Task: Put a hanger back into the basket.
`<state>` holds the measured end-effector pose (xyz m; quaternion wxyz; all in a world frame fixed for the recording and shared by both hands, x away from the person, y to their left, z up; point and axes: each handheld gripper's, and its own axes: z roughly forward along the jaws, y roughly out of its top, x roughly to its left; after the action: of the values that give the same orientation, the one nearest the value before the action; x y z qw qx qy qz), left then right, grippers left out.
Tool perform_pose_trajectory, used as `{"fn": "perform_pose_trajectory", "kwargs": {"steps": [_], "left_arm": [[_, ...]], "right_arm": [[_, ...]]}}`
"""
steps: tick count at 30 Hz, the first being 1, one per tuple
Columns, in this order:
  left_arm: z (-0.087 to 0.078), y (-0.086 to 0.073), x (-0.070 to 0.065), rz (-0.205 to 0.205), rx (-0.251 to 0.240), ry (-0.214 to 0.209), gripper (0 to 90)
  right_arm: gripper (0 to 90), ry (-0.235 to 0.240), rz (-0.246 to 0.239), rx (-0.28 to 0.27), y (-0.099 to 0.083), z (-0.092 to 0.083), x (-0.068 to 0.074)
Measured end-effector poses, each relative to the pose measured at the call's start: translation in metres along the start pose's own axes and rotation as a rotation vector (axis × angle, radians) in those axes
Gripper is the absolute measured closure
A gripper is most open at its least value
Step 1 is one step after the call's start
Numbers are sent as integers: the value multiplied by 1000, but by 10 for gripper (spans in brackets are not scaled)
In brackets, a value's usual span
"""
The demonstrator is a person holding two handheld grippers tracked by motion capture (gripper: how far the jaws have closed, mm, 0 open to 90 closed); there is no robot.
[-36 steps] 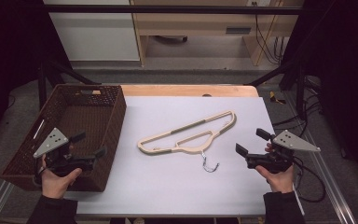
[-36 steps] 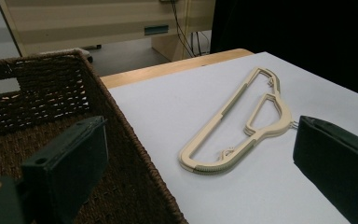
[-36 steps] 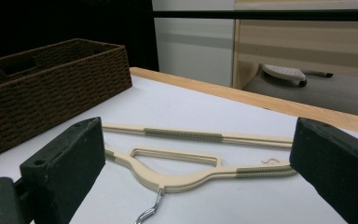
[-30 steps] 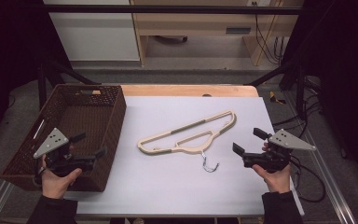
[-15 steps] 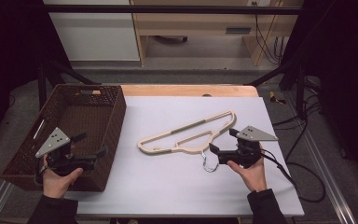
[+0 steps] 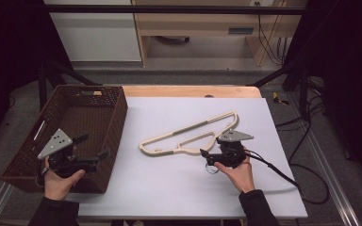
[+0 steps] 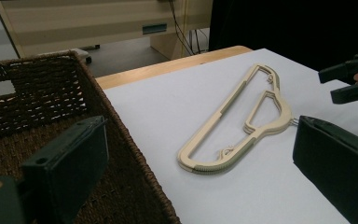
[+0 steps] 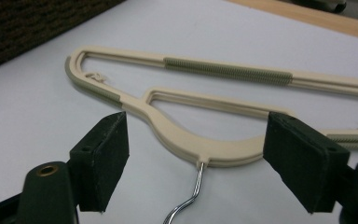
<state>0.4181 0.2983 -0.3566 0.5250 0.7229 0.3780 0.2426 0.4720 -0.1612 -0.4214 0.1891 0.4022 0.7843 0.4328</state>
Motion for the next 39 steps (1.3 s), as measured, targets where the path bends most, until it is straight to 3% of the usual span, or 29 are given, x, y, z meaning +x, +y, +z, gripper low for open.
{"fn": "perform_pose_trajectory", "kwargs": {"steps": [5,13,18,21,27,39], "left_arm": [[1,0,0,2,3,-1,32],[2,-1,-1,6,11,-1,33],[3,-1,-2,3,8,1,34],[4,-1,-2,7,13,-2,35],[5,-1,-3,9,16,-1,37],[8,-1,-8,22,27,-2,41]], "right_arm": [[282,-1,37,60,-9,13,-1],[492,-22,52,145,-21,31,-2],[671,-22,74,183,-24,40,-4],[715,-15,77,202,-26,43,-4],[786,-16,73,222,-28,46,-5],[879,-28,139,209,-27,45,-7]]}}
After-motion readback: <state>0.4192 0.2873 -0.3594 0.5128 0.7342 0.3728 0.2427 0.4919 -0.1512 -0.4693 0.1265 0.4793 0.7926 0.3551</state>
